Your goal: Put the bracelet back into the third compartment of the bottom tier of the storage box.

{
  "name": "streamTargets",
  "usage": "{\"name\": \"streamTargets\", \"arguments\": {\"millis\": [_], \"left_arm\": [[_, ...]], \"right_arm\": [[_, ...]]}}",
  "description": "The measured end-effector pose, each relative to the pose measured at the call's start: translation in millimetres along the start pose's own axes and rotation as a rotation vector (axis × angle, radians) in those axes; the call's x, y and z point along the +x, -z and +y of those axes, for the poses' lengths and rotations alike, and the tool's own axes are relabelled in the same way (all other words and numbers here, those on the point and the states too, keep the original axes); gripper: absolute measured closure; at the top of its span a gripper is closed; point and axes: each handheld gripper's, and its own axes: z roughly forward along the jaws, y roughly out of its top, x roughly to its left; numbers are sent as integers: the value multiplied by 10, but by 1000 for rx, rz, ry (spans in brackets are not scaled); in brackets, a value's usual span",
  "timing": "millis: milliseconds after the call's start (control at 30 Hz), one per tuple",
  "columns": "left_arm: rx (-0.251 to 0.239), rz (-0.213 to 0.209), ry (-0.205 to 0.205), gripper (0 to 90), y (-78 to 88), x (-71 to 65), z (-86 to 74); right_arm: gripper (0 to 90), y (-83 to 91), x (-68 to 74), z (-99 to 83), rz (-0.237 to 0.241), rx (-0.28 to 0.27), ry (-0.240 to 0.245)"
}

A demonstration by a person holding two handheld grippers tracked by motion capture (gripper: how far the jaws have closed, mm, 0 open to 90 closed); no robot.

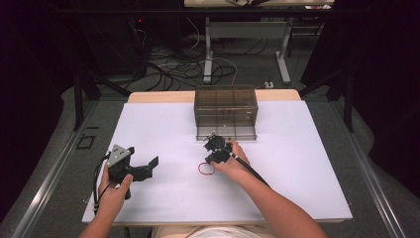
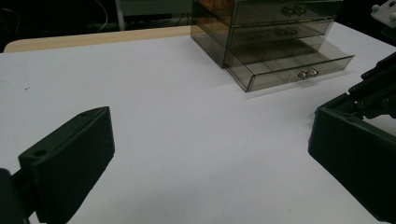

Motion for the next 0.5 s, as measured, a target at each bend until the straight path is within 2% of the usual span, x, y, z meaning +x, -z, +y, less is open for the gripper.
{"name": "streamTargets", "arguments": {"millis": [33, 67, 100, 200, 233, 500], "left_arm": [[2, 0, -1, 4, 0, 0, 0], [1, 0, -1, 4, 0, -1, 0], [1, -1, -1, 4, 0, -1, 1], [1, -1, -1, 4, -1, 0, 0], [1, -1, -2, 4, -1, 1, 0], [1, -2, -2, 4, -2, -1, 1]], "right_arm": [[797, 11, 5, 9, 3, 42, 14], [797, 11, 5, 9, 3, 42, 14], [800, 34, 0, 21, -5, 84, 28], [806, -42, 28, -11, 10, -8, 4], [807, -54, 29, -16, 7, -19, 6], [831, -47, 42, -12, 3, 2, 3]]}}
